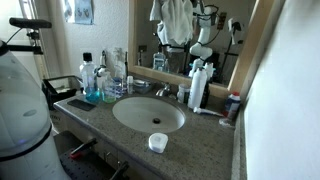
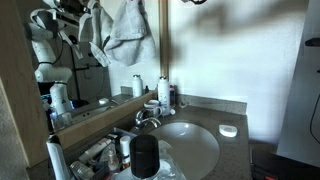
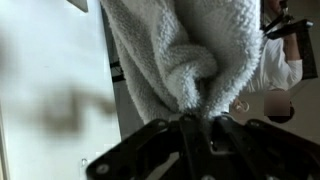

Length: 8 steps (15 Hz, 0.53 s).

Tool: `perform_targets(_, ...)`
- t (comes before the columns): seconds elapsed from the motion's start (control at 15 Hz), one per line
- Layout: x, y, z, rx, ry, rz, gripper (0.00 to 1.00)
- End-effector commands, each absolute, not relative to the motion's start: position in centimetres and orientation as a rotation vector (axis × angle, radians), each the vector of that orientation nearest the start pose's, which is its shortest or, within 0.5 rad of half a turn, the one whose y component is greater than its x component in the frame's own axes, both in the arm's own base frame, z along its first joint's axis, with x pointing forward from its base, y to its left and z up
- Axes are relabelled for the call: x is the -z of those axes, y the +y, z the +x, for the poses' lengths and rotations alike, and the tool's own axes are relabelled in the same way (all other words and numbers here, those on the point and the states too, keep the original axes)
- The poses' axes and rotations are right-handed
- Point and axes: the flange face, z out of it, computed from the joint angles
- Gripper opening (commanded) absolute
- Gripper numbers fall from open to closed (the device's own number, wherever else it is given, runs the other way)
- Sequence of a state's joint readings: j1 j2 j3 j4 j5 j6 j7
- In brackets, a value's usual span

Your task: Wipe the mirror with the towel

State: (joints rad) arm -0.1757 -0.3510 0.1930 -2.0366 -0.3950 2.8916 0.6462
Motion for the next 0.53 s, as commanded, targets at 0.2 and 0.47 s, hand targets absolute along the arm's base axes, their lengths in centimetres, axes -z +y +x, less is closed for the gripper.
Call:
perform_targets(0.2, -73.9, 1.7, 53.3, 2.013, 0.405, -2.366, 0.05)
perform_targets(0.47, -74.2, -0.3, 56.6, 2.013, 0.463, -2.362, 0.05)
